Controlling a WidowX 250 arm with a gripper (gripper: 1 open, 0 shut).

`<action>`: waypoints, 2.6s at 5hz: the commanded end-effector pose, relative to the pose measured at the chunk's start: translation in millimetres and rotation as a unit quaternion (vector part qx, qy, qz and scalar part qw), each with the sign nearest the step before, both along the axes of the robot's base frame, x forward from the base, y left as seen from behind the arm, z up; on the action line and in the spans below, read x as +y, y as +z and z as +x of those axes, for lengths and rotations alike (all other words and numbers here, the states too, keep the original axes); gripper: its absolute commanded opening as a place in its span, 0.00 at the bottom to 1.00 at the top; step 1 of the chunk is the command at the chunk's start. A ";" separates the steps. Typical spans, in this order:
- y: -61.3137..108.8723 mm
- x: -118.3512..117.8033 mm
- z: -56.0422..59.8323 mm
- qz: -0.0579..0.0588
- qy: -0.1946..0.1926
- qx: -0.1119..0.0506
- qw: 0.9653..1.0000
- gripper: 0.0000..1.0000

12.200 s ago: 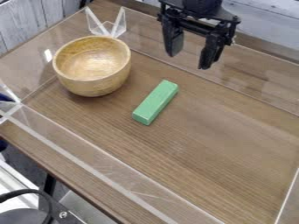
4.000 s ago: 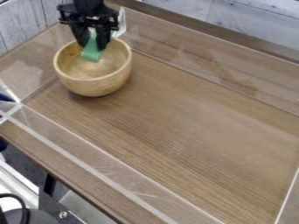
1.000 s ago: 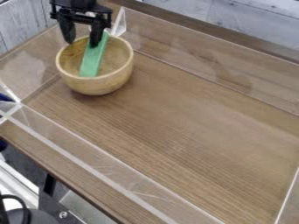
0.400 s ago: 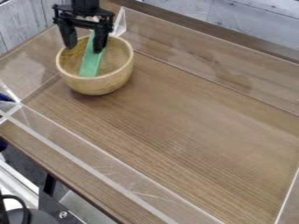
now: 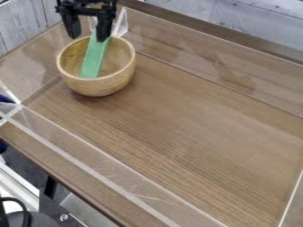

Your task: Put the green block in the brown bowl

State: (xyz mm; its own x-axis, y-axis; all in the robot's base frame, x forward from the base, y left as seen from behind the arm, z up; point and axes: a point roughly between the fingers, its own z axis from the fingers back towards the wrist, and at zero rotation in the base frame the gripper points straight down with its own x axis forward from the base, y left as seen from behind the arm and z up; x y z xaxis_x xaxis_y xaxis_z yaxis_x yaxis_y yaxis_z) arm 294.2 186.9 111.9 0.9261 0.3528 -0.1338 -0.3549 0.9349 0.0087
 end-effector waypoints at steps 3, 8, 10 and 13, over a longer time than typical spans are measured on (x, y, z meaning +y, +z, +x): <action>48.5 -13.0 -3.0 0.008 0.005 -0.073 0.997 1.00; 14.2 -11.9 1.2 0.041 0.010 -0.047 0.998 1.00; 3.4 -12.8 10.8 0.010 0.029 -0.086 0.996 1.00; 16.3 -20.5 7.9 0.009 -0.002 -0.059 0.998 1.00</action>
